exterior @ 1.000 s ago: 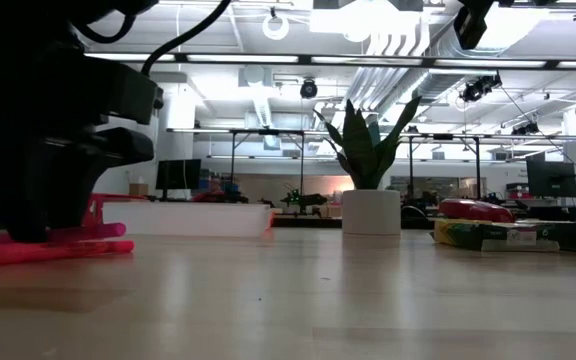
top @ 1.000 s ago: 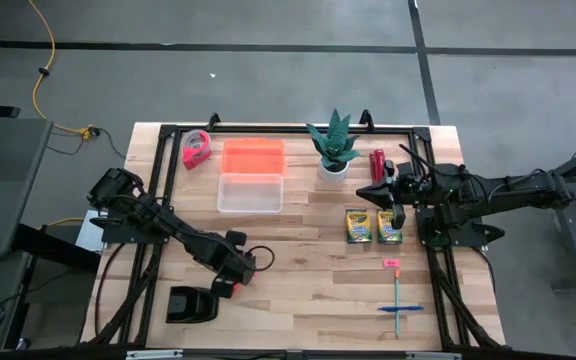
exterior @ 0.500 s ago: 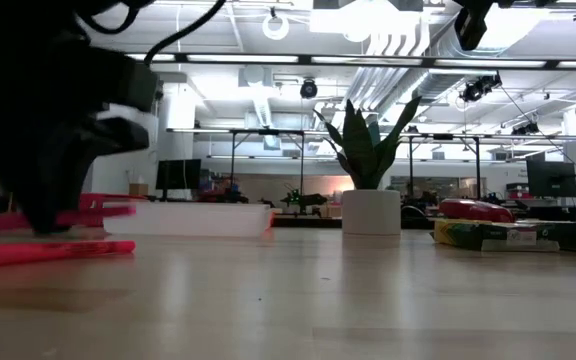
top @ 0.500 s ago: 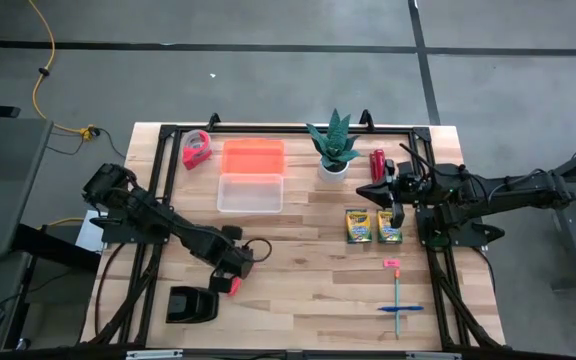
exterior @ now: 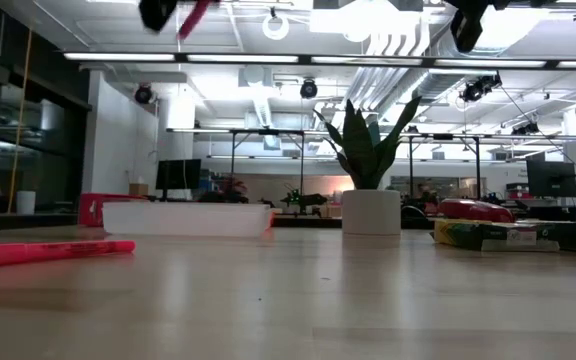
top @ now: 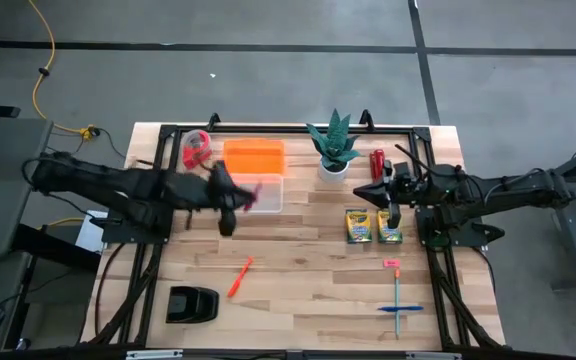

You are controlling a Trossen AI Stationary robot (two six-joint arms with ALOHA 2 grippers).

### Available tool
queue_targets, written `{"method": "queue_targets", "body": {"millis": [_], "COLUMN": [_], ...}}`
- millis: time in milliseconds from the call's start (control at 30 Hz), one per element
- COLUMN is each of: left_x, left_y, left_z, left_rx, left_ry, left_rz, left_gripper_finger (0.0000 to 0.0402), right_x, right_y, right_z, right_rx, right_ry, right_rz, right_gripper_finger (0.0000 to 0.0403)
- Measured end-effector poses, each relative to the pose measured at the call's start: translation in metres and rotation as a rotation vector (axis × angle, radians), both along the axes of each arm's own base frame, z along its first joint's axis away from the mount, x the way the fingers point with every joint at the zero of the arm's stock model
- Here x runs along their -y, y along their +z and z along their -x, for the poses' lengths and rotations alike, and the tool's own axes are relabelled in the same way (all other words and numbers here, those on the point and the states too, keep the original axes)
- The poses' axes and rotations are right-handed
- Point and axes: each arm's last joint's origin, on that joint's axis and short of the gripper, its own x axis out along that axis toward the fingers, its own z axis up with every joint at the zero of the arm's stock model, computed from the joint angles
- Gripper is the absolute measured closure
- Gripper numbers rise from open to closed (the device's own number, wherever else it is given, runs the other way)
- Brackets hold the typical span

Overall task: Pack school essentials
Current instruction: Put the pink pen into the orange supply box

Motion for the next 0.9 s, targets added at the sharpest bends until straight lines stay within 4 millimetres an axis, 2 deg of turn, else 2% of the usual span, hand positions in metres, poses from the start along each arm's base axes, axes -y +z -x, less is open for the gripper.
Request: {"method": "queue_targets", "body": {"millis": [67, 133, 267, 467, 900], "left_x": [-0.005, -0.007, -0.007, -0.006, -0.006], "left_y": [0.014, 0.019, 0.006, -0.019, -0.019], "left_z": [0.008, 0.014, 0.016, 0.013, 0.013], "left_rx": [0.151, 0.271, 0.404, 0.404, 0.407], "left_ry": [0.032, 0.039, 0.006, -0.018, -0.018], "left_rz": [-0.035, -0.061, -0.059, -0.045, -0.045], "left_gripper_finger": [0.0376, 0.0377, 0.0378, 0.0375, 0.0372], "right_x": [0.0, -0.001, -0.002, -0.003, -0.003], "right_y": [0.0, -0.001, 0.001, 0.002, 0.002], "right_z": [-0.005, -0.009, -0.017, -0.02, -0.02], "right_rx": [0.007, 0.017, 0.055, 0.08, 0.084], "right_ry": [0.0, 0.001, 0.021, 0.044, 0.044], "right_rz": [-0.001, -0.001, 0.023, 0.038, 0.048], "right_gripper_finger": [0.0403, 0.0403, 0.0403, 0.0403, 0.0403]}}
